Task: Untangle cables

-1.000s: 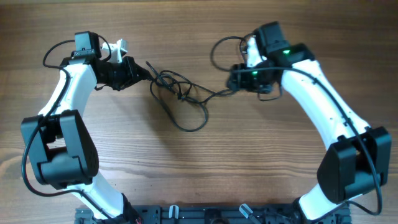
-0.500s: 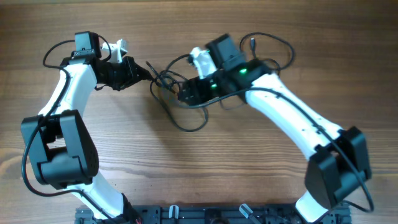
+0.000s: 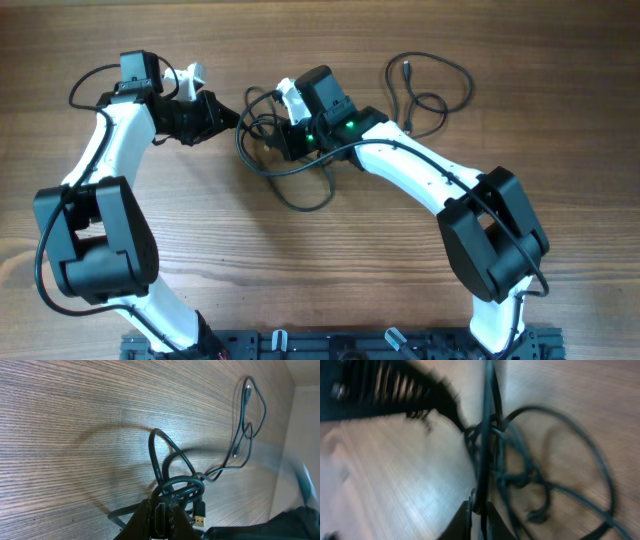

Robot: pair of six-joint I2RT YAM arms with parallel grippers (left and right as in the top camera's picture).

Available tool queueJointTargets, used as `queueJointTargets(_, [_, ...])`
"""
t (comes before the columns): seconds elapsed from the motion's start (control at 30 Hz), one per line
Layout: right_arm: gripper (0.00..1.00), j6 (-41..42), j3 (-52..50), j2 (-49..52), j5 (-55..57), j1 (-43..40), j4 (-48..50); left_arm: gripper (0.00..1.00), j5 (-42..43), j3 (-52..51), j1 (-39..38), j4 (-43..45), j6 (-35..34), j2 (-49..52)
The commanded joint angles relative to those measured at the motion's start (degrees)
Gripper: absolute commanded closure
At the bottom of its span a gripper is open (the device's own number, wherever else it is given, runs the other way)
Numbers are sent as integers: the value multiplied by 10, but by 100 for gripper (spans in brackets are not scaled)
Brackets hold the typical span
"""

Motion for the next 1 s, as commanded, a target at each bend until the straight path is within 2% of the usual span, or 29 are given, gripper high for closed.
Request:
queueJointTargets(0.0, [96,53,8,5,111,-5,21,91,1,7,5,2,-2,-2])
queueJointTargets(0.23, [96,124,8,5,154,-6,80,91,1,7,5,2,-2,-2])
queueJointTargets(0.4, [45,138,8,5,182,-11,93,91,1,7,5,2,-2,-2])
queueJointTargets(0.47, [32,134,8,5,166,-12,82,91,1,7,5,2,-2,-2])
queueJointTargets(0.67, [21,103,8,5,82,-11,9,91,1,7,5,2,-2,-2])
queueJointTargets(0.8, [23,101,8,5,70,-12,-46,91,1,7,5,2,-2,-2])
queueJointTargets(0.87, [39,88,8,5,65,-12,-73,91,1,7,5,2,-2,-2])
queueJointTargets(0.9, [50,39,8,5,22,-12,-81,90,1,7,5,2,-2,-2])
queueJointTargets(0.97, [54,-16,8,5,-34,-11,-81,90,1,7,5,2,-2,-2])
